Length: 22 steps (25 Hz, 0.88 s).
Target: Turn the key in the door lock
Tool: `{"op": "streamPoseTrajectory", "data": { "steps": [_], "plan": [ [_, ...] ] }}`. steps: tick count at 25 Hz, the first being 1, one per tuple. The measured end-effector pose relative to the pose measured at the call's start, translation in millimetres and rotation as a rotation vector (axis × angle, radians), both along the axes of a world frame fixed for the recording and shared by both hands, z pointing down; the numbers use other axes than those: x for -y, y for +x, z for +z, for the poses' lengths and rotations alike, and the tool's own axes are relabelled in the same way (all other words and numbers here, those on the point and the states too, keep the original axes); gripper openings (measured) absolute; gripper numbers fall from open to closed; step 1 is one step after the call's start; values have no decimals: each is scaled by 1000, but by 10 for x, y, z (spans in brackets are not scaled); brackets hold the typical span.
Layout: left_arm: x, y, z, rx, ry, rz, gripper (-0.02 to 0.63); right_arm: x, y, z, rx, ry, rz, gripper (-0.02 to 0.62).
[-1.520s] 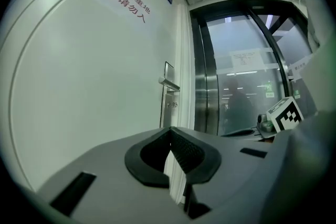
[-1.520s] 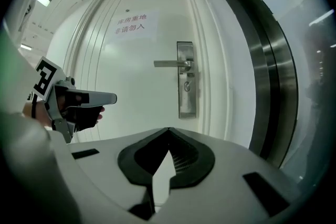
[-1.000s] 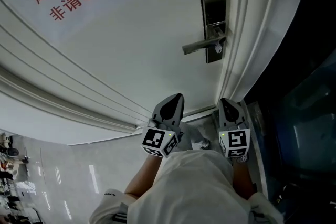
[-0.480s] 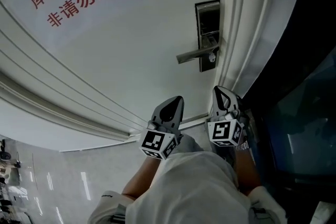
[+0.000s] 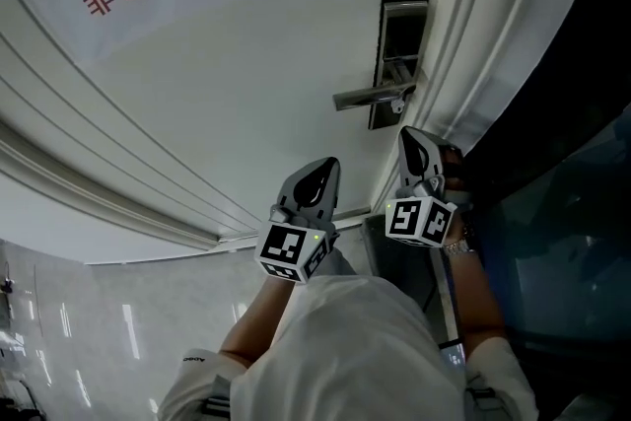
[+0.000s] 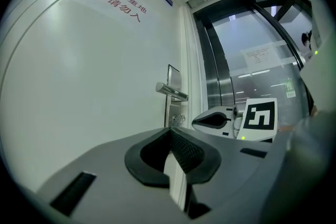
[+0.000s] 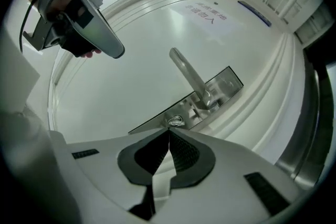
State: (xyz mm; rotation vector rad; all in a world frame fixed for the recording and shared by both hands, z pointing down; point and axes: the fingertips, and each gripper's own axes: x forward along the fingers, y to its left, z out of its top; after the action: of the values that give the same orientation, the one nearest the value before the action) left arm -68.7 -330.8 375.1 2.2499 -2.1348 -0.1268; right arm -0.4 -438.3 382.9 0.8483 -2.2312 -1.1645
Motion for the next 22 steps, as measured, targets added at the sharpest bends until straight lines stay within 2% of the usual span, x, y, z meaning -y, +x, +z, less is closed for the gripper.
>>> {"op": "streamPoseTrajectory", "data": {
  "steps": [2, 3, 7, 14, 22],
  "plan": [
    [-2, -33, 21, -9, 0, -11, 9, 69, -38, -38, -33, 15, 0, 15],
    [-6, -43, 32, -15, 2, -15, 9, 111, -55, -49, -54, 19, 1, 52],
    [-49, -55, 69, -32, 4, -26, 9, 194, -126, -80, -148, 98, -7, 112],
    [-143, -139, 148, -52, -16, -62, 9, 250, -337, -60, -236, 205, -26, 117],
    [-217, -257, 144, -59, 4, -89, 9, 314, -394, -71, -199, 218, 4, 115]
  ]
}}
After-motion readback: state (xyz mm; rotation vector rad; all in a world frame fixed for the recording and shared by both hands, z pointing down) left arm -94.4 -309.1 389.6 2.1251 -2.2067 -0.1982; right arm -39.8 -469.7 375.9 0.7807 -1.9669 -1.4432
